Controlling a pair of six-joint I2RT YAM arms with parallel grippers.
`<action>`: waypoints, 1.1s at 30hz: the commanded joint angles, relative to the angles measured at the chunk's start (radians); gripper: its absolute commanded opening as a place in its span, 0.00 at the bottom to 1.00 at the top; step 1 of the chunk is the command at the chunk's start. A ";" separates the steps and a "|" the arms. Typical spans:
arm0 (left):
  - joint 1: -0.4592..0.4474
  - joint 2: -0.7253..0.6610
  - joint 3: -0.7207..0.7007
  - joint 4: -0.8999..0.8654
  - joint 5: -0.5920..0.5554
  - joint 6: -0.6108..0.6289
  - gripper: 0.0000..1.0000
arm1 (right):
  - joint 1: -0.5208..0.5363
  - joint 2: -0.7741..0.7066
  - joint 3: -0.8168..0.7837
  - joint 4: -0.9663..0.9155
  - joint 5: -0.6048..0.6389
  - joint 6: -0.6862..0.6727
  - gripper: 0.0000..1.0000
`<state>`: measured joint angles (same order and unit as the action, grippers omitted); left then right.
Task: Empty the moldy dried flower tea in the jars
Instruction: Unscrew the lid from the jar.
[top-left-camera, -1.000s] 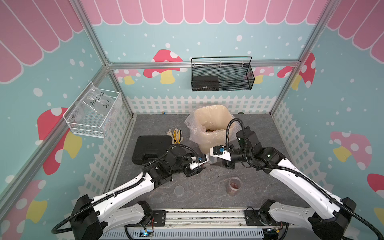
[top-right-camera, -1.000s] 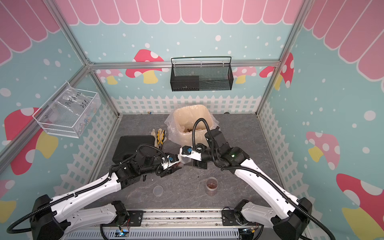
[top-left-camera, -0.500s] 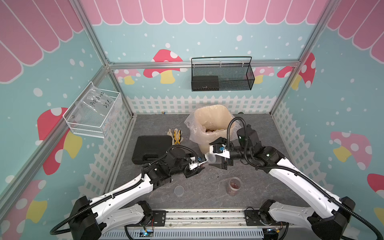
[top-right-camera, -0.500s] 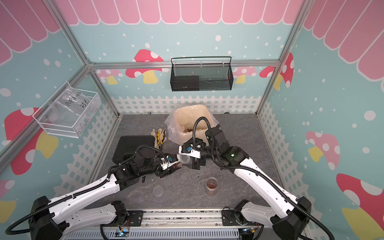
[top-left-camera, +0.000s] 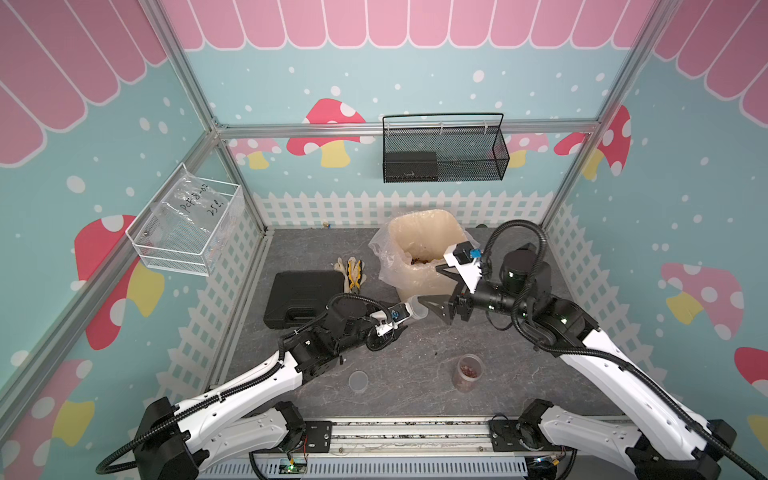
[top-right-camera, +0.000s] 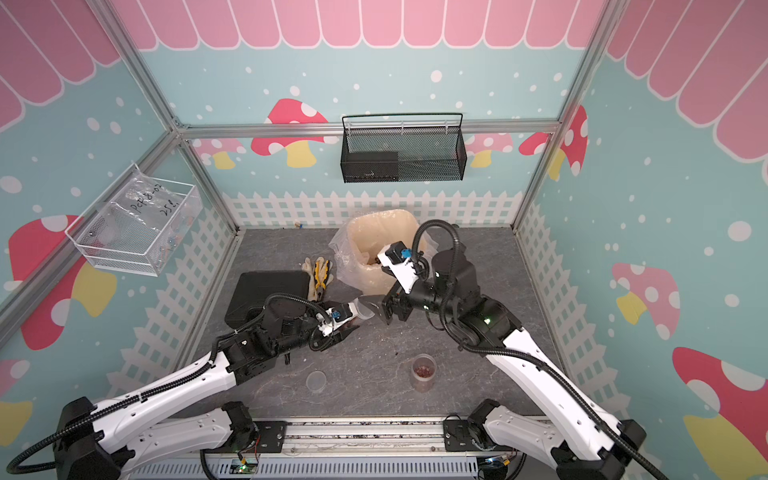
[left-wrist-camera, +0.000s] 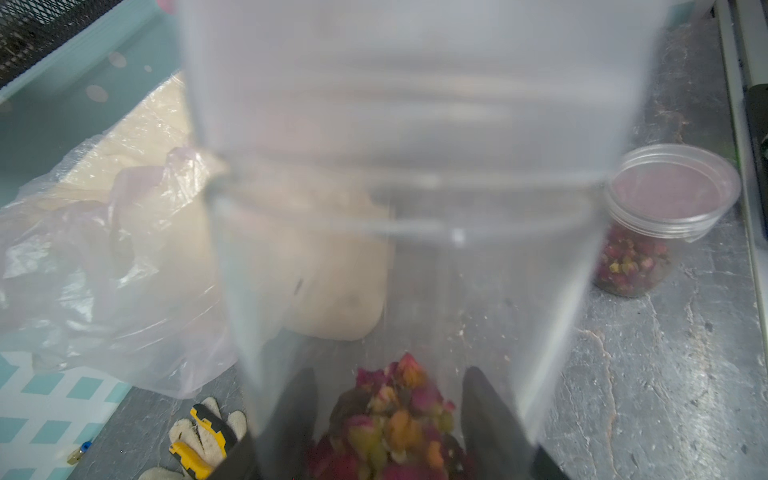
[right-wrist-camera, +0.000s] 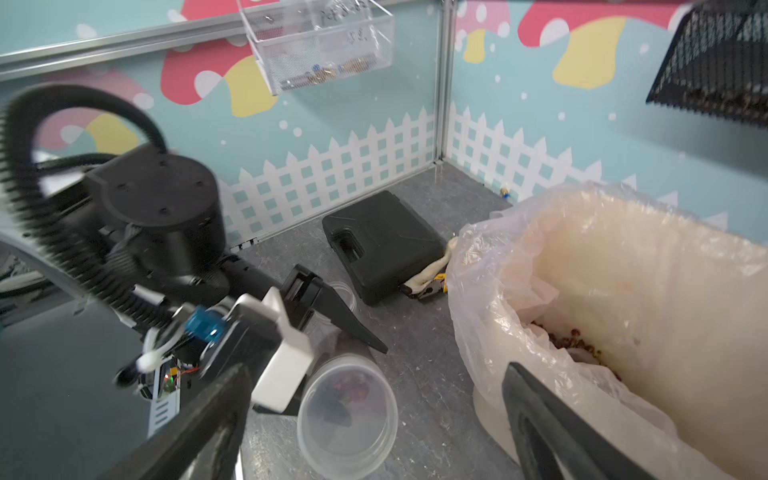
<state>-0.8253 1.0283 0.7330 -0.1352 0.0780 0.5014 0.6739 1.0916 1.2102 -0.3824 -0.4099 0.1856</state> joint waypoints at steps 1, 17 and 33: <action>-0.003 -0.014 -0.007 0.031 -0.015 0.014 0.00 | -0.003 0.046 0.021 -0.105 0.001 0.145 0.92; -0.005 -0.010 -0.001 0.030 -0.025 0.011 0.00 | -0.002 0.128 0.002 -0.118 -0.136 0.127 0.79; -0.005 -0.021 0.004 -0.024 0.103 0.005 0.00 | 0.013 0.072 -0.027 -0.201 -0.196 -0.205 0.87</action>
<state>-0.8253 1.0176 0.7258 -0.1749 0.0929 0.5041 0.6579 1.1870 1.2068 -0.5369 -0.5484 0.1223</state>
